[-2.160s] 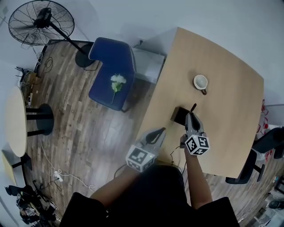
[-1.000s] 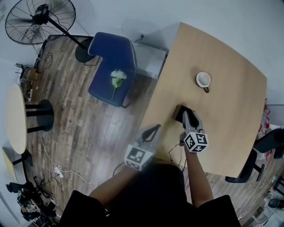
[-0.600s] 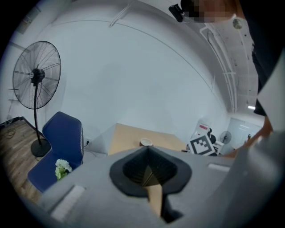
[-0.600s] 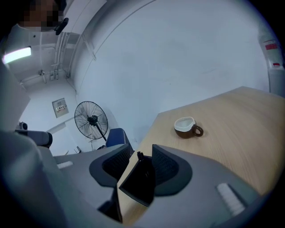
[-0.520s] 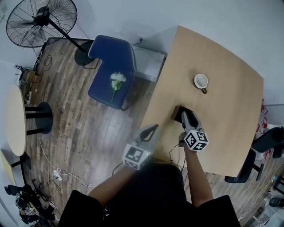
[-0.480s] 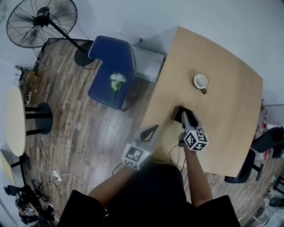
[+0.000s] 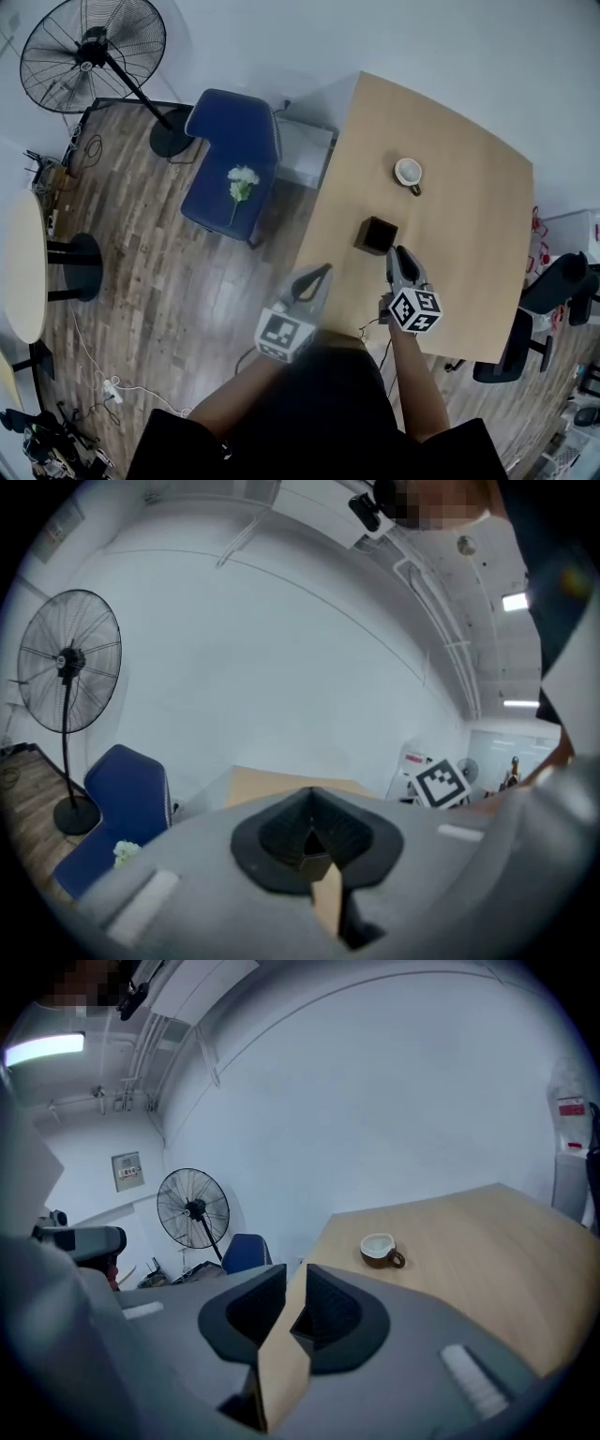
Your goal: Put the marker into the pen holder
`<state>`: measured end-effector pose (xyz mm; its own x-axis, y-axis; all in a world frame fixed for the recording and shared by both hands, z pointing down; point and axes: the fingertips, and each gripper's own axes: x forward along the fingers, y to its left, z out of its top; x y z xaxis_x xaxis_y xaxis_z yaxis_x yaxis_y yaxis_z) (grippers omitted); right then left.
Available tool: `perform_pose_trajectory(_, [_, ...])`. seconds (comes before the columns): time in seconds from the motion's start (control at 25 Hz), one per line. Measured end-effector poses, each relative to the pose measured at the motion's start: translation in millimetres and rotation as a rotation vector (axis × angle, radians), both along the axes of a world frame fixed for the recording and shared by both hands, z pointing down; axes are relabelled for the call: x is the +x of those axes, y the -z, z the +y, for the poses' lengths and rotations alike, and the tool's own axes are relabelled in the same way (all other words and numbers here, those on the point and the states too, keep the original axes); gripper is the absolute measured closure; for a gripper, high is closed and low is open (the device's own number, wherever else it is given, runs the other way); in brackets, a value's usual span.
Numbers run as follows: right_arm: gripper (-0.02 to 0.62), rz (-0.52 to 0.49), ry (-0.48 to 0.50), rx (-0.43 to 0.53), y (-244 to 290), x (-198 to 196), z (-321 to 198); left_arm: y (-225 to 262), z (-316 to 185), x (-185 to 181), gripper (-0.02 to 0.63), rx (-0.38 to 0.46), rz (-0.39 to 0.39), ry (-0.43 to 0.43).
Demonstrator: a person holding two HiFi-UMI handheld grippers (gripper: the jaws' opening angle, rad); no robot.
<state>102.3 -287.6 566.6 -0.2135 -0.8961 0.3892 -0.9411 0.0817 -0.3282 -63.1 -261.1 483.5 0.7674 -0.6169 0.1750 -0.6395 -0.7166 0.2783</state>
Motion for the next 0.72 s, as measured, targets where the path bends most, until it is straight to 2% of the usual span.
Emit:
perform_pose_trajectory(0.08, [0.58, 0.011, -0.01, -0.022, 9, -8, 24, 11, 16, -4, 0.601, 0.013, 0.028, -0.011])
perform_pose_trajectory(0.12, [0.589, 0.02, -0.005, -0.034, 13, -13, 36, 15, 24, -6, 0.602, 0.017, 0.041, -0.017])
perform_pose_trajectory(0.4, [0.592, 0.09, 0.046, -0.044, 37, -53, 117, 27, 76, -32, 0.603, 0.046, 0.128, 0.014])
perform_pose_trajectory(0.56, [0.592, 0.164, 0.045, -0.028, 47, -62, 147, 18, 98, -47, 0.603, 0.025, 0.149, 0.048])
perform_pose_trajectory(0.72, [0.591, 0.178, 0.04, -0.032, 53, -68, 172, 12, 119, -50, 0.603, 0.027, 0.137, 0.015])
